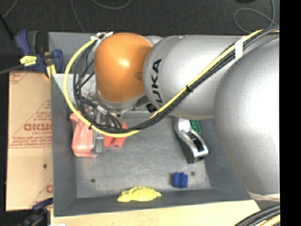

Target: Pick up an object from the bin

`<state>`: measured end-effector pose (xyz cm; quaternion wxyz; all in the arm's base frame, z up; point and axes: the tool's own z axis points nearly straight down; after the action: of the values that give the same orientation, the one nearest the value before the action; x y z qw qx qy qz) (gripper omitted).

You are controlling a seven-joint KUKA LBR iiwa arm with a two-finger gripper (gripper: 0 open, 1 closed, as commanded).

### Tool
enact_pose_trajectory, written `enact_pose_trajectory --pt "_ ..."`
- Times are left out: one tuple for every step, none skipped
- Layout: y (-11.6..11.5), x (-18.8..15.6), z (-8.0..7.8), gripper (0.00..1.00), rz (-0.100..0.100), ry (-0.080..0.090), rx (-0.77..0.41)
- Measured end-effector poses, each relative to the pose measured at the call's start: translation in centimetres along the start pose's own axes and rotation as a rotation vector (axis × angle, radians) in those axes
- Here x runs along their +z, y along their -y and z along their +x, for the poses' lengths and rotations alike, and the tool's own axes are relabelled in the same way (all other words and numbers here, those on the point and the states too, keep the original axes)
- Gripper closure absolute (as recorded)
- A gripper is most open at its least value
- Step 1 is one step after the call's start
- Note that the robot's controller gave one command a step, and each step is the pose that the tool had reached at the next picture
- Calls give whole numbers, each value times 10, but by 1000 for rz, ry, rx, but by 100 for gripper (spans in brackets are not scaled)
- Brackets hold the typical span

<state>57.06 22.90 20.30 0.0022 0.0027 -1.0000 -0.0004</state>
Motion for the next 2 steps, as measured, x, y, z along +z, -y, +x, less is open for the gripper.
enact_pose_trajectory --pt "1 -5 -1 0 -2 7 5" --pt "25 32 -10 0 -3 8 119"
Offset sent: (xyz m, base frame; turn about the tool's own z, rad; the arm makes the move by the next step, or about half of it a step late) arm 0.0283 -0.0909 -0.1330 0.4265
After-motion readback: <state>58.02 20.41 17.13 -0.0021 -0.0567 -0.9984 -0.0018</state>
